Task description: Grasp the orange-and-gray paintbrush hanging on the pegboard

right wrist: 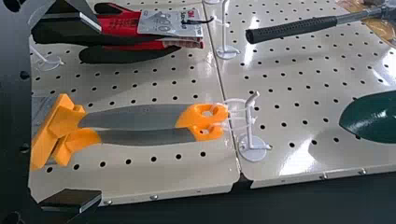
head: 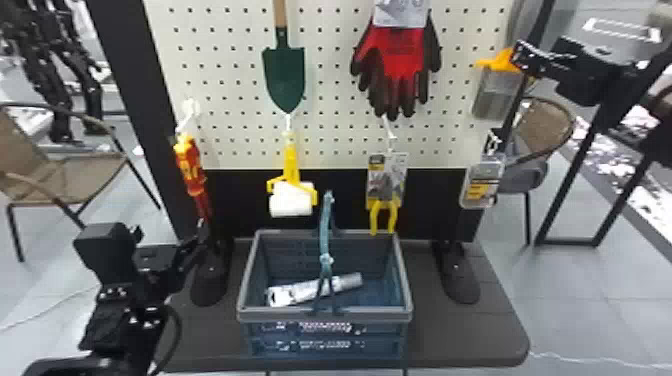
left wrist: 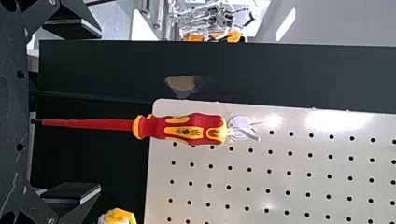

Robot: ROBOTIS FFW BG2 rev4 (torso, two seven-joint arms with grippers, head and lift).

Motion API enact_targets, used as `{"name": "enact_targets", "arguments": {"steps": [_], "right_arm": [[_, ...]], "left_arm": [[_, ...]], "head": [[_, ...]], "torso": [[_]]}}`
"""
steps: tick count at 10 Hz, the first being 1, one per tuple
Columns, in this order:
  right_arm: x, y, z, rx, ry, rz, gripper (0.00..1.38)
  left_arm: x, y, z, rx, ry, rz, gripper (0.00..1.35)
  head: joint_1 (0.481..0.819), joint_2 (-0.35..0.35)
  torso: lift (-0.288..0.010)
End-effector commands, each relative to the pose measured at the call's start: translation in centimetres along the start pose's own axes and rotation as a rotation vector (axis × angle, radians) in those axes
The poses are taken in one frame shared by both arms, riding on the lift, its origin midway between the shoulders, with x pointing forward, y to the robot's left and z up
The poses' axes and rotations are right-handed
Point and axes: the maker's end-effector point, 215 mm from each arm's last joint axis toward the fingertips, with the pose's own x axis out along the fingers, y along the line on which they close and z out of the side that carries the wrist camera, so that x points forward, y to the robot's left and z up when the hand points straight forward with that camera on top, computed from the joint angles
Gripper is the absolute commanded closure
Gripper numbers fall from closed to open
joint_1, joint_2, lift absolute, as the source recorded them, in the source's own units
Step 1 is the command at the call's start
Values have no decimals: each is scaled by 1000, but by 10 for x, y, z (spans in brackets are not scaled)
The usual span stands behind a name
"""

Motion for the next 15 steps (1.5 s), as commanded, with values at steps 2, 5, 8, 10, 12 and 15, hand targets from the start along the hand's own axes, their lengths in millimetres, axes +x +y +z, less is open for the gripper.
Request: {"name": "enact_targets", "arguments": {"steps": [2,5,8,10,12,15], "right_arm": [[14,10,-5,-1,38,48,67],[26,22,-10,-13,74,93,133],[36,28,-6,-23,89,123,177],[35,25,-9,-25,105,118,725],[34,18,-9,-53,122,88,1217],[32,15,-10,-62,126,78,1223]], "left_arm": [[0,-1,-4,-4,7,-2,147],[1,-3,-6,-1,12,-7,147],[2,-6,-9,1,16,-17,147],[2,-7,-10,0,18,-20,147],[1,-6,-10,0,19,-20,145],[1,-5,-11,-3,19,-20,147]], "head": [[549,0],[549,0],[549,0],[549,0],[549,0],[549,0]], "torso": [[-100],[-100],[-100],[-100],[-100],[-100]]}}
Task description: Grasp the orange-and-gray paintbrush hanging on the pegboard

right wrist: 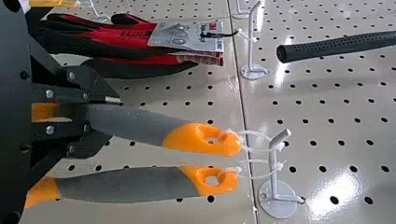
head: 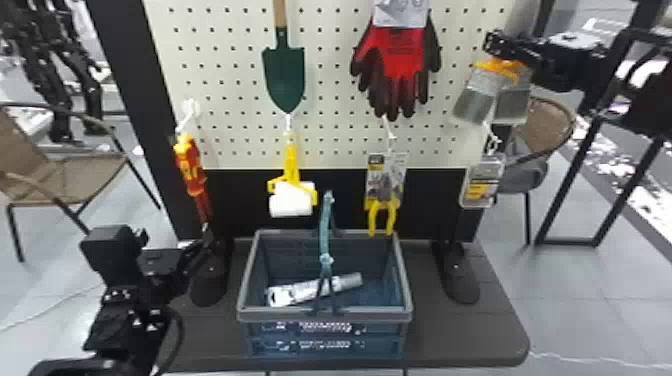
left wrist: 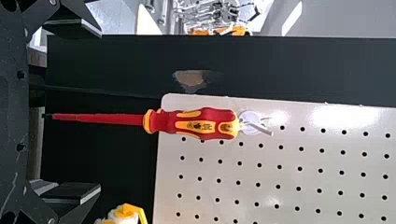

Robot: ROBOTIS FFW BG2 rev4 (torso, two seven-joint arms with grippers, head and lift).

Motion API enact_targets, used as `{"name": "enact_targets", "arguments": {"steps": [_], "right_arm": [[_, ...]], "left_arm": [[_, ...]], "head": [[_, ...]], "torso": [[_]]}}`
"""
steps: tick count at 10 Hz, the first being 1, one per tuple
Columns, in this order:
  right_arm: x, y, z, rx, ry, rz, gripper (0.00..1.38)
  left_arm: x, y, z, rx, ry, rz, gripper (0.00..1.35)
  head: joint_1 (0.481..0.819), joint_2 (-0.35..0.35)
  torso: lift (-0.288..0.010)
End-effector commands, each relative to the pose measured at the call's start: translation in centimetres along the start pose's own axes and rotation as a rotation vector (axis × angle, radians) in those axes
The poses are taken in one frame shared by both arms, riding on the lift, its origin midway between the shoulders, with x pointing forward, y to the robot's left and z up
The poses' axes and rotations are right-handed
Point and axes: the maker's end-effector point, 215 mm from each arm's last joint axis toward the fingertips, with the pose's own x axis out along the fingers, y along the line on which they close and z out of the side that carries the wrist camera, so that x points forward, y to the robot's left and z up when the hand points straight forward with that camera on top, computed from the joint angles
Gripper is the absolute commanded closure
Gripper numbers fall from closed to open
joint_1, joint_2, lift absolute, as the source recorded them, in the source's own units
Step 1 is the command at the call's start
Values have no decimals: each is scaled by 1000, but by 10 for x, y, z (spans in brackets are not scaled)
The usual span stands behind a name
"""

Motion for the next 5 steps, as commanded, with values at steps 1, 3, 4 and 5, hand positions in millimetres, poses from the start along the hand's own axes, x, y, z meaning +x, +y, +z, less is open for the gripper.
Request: {"name": "enact_targets", "arguments": {"steps": [1,3,4,5], "right_arm": [[-1,-1,-1,-2,2,-3,1223],[-2,-2,0,-4,-4,-5,1223],[-3,-2,-1,-2,-4,-6,1223],[-4,-3,-1,-3,-6,-9,1223]], "left_arm": [[0,1,0,0,-1,0,147],[-1,1,1,-1,-5,0,147],[-1,1,1,-1,-5,0,147],[-1,1,1,-2,-5,0,147]], "head": [[549,0],[549,0],[549,0],[549,0]], "torso": [[-100],[-100],[-100],[-100]]}}
